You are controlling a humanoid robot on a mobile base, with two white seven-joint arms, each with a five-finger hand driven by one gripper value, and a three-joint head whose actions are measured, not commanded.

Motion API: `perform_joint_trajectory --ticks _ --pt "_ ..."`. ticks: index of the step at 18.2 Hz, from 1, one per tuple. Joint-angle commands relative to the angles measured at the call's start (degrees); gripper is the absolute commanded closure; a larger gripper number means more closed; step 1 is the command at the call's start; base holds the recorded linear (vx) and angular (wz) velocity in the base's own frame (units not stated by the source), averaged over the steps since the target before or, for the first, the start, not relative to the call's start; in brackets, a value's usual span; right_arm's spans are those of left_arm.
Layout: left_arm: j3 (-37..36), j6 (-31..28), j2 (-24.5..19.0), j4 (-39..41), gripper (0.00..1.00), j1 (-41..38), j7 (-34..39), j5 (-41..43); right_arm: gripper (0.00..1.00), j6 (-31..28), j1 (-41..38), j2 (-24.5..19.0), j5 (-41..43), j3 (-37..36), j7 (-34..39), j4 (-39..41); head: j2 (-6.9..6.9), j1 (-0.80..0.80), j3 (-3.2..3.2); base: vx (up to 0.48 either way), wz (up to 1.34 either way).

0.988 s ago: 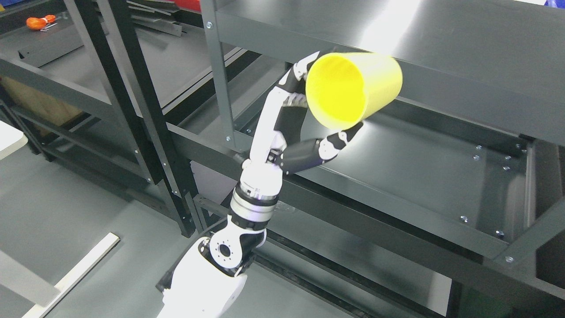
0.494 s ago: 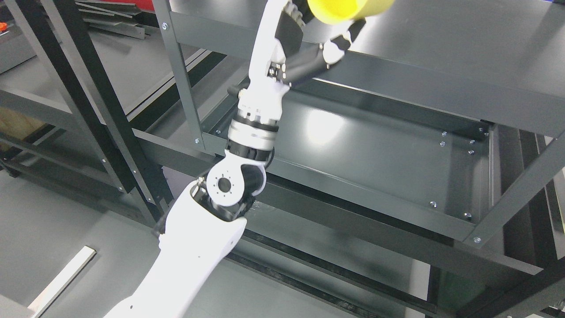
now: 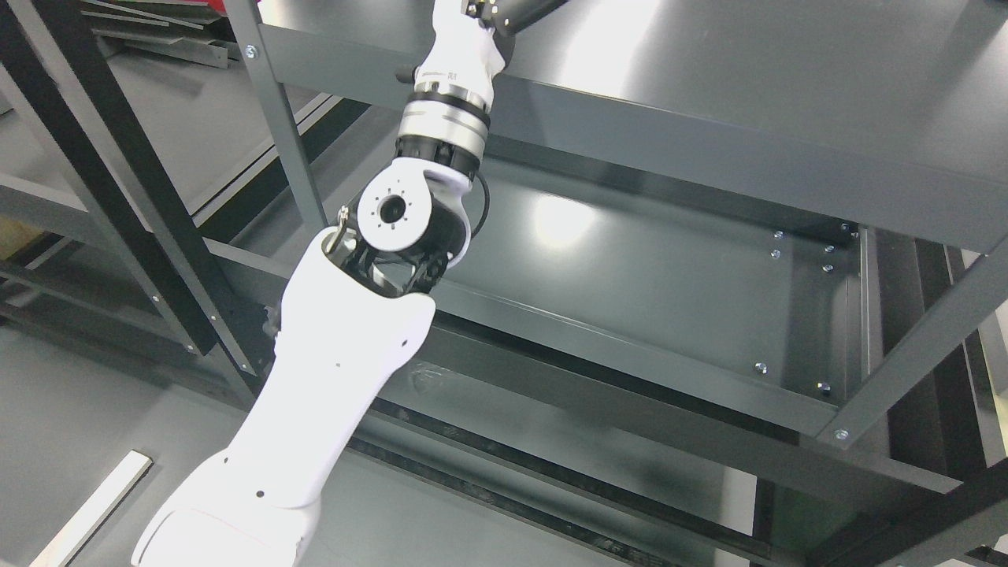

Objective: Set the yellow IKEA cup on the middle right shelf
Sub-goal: 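Set the yellow cup down on the shelf and open the left hand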

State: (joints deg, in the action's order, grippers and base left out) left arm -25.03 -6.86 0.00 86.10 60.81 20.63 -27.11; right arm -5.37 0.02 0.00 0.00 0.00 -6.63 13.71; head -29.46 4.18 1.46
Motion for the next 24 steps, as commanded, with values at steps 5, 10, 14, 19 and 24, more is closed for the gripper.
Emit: perform_joint_trajectory --ticks 5,10,14,19,24 --pt "1.7 -12.5 -1.0 -17.9 1.00 12.7 5.3 -17.1 0.01 0.0 -0.8 1.0 1.4 1.0 0.0 0.0 0.00 0.00 0.00 0.027 -0.04" --pt "-1.0 -17.1 -1.0 -19.6 0.99 15.7 5.9 -20.9 0.01 0.0 -0.8 1.0 1.4 1.0 0.0 0.0 0.00 0.00 0.00 0.024 -0.05" --pt "-2.8 -17.4 -1.0 -19.3 0.85 16.2 5.9 -20.2 0.01 0.0 -0.8 1.0 1.4 1.0 0.0 0.0 0.00 0.00 0.00 0.019 -0.08" --pt "-3.0 -23.4 -1.0 -19.4 0.59 15.9 5.9 -17.0 0.01 0.0 -0.8 1.0 1.4 1.0 0.0 0.0 0.00 0.00 0.00 0.018 -0.09" --pt "-2.9 -24.4 -1.0 -19.6 0.58 15.7 6.0 -13.9 0.01 0.0 -0.8 1.0 1.4 1.0 0.0 0.0 0.00 0.00 0.00 0.005 -0.01"
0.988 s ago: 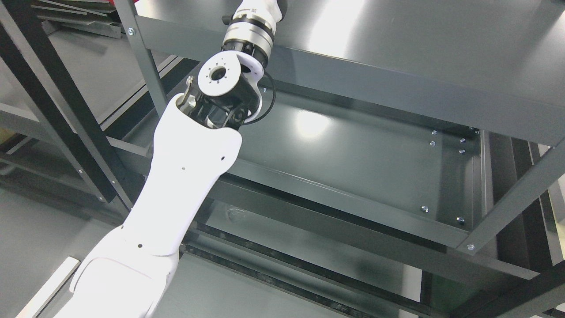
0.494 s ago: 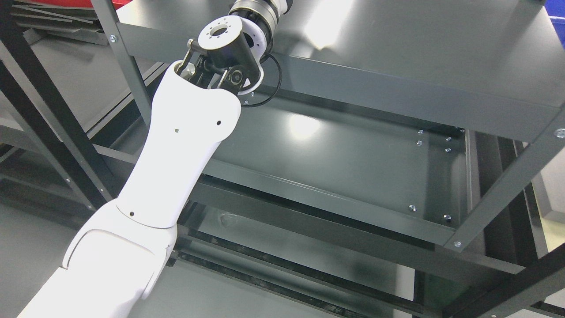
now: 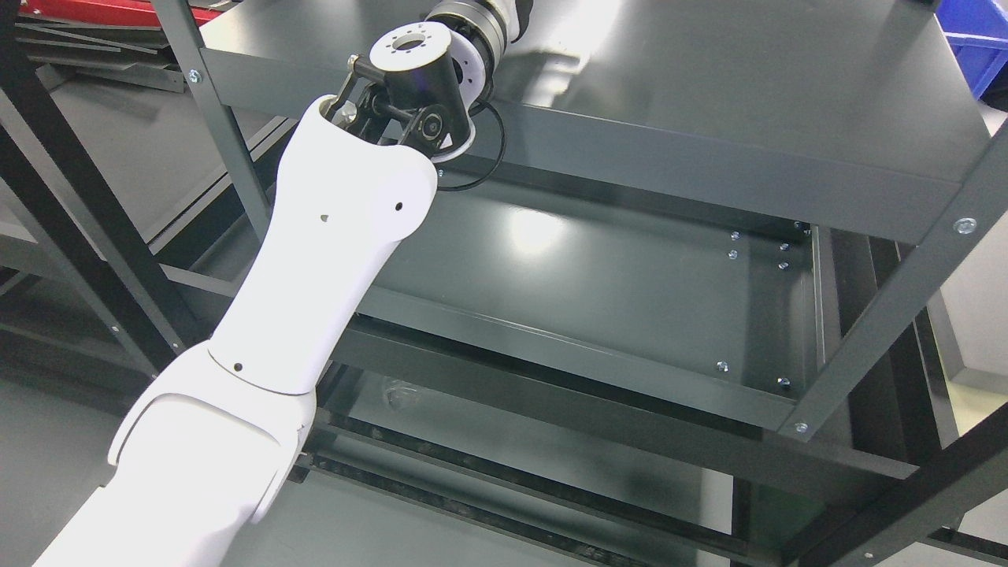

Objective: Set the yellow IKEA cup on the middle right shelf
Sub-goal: 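Set the yellow cup down on the shelf and open the left hand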

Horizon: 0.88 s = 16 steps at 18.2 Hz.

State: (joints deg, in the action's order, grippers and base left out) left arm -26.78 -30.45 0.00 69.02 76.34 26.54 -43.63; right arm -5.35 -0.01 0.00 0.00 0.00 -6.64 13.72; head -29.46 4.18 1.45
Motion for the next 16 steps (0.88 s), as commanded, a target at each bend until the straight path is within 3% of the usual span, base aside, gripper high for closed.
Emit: perform_joint_trajectory --ticks 1,6,16 --pt "-1.2 -0.9 -1.0 -2.5 0.57 0.1 0.1 3.0 0.01 0.0 -0.8 1.0 1.4 1.0 0.0 0.0 0.00 0.00 0.00 0.000 0.00" --pt "-1.2 -2.6 -1.0 -2.5 0.35 0.1 -0.1 3.9 0.01 0.0 -0.8 1.0 1.4 1.0 0.0 0.0 0.01 0.00 0.00 0.000 0.00" --pt "-1.3 -2.9 -1.0 -2.3 0.10 -0.1 -0.4 5.4 0.01 0.0 -0.8 1.0 1.4 1.0 0.0 0.0 0.01 0.00 0.00 0.000 0.00"
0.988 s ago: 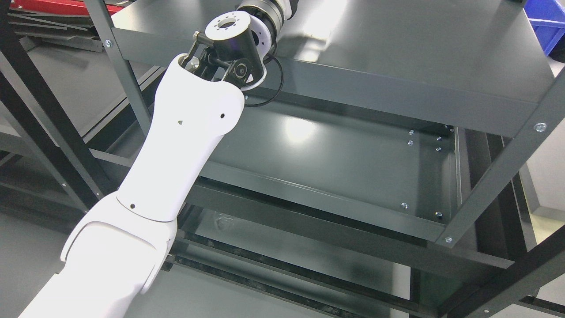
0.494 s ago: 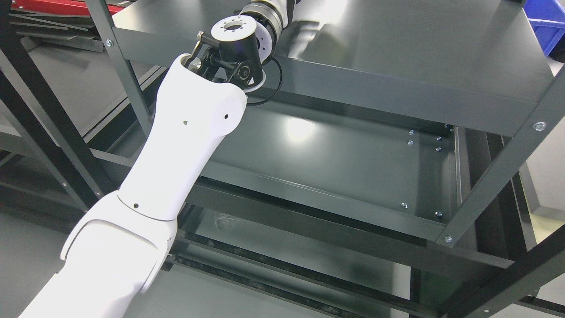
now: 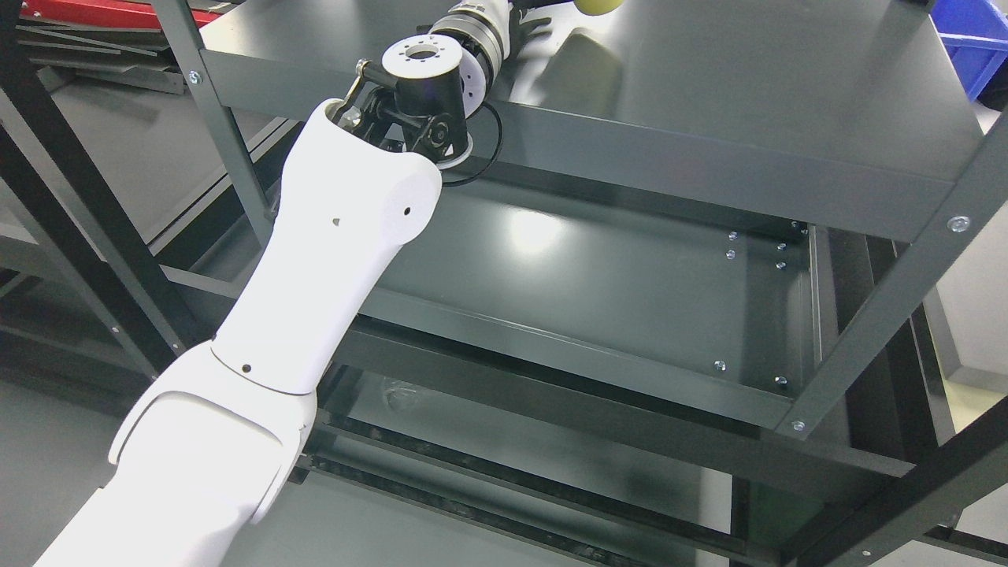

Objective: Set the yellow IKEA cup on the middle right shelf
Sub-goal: 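Set the yellow cup down on the shelf and open the left hand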

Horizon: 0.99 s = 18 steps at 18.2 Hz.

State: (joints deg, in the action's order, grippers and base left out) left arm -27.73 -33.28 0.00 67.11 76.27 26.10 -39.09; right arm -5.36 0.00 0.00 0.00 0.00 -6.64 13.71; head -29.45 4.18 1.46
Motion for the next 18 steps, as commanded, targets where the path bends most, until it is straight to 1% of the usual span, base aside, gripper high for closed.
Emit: perform_joint_trajectory --ticks 1,7,13,15,18 --pt "-0.3 0.0 -1.0 -0.4 0.08 -0.2 0.0 1.1 0.01 0.0 -0.8 1.0 1.4 1.0 0.0 0.0 0.00 0.00 0.00 0.000 0.00" --pt "-0.3 0.1 -1.0 -0.3 0.02 -0.2 0.0 1.5 0.01 0.0 -0.8 1.0 1.4 1.0 0.0 0.0 0.00 0.00 0.00 0.000 0.00" --pt "0.4 0.6 -1.0 0.7 0.02 -0.4 0.0 1.9 0.01 0.0 -0.8 1.0 1.4 1.0 0.0 0.0 0.00 0.00 0.00 0.000 0.00" --pt "1.5 1.2 -1.0 1.8 0.01 -0.8 0.0 3.0 0.01 0.0 -0.8 1.0 1.4 1.0 0.0 0.0 0.00 0.00 0.00 0.000 0.00" --pt "2.5 3.8 -1.0 2.9 0.01 -1.5 0.0 3.3 0.01 0.0 -0.8 1.0 1.4 1.0 0.0 0.0 0.00 0.00 0.00 0.000 0.00"
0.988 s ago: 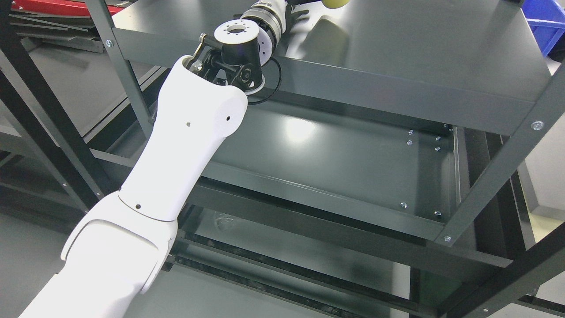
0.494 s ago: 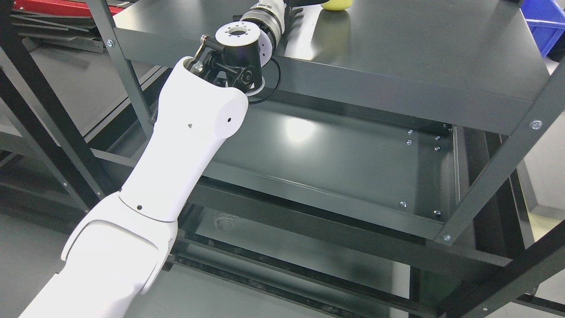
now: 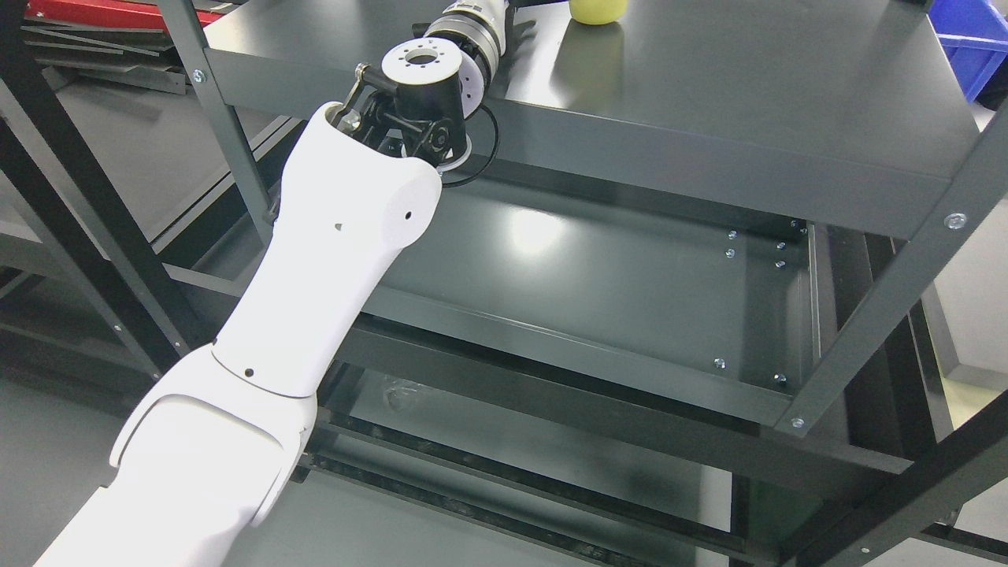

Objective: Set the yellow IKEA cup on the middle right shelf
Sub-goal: 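Set the yellow cup down on the shelf and open the left hand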

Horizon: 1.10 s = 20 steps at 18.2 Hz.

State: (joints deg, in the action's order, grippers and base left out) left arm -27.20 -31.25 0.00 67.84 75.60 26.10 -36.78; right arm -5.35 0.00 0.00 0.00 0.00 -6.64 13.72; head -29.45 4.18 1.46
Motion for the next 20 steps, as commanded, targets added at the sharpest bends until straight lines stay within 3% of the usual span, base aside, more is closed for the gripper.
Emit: perform_joint_trajectory --ticks 1,7,12,20 --pt "2.4 2.4 -1.0 2.4 0.01 -1.1 0.0 1.6 0.01 0.0 -0.8 1.0 1.4 1.0 0.0 0.0 0.00 0.00 0.00 0.000 0.00" --pt "3.1 7.2 -1.0 5.1 0.01 -3.3 0.0 3.0 0.01 0.0 -0.8 1.0 1.4 1.0 0.0 0.0 0.00 0.00 0.00 0.000 0.00" --pt "3.2 10.9 -1.0 12.0 0.01 -7.5 0.0 3.0 0.01 0.0 -0.8 1.0 1.4 1.0 0.0 0.0 0.00 0.00 0.00 0.000 0.00" --pt "2.4 28.6 -1.3 13.7 0.01 -13.4 0.0 15.6 0.01 0.0 -0.8 1.0 1.4 1.0 0.0 0.0 0.00 0.00 0.00 -0.011 0.00"
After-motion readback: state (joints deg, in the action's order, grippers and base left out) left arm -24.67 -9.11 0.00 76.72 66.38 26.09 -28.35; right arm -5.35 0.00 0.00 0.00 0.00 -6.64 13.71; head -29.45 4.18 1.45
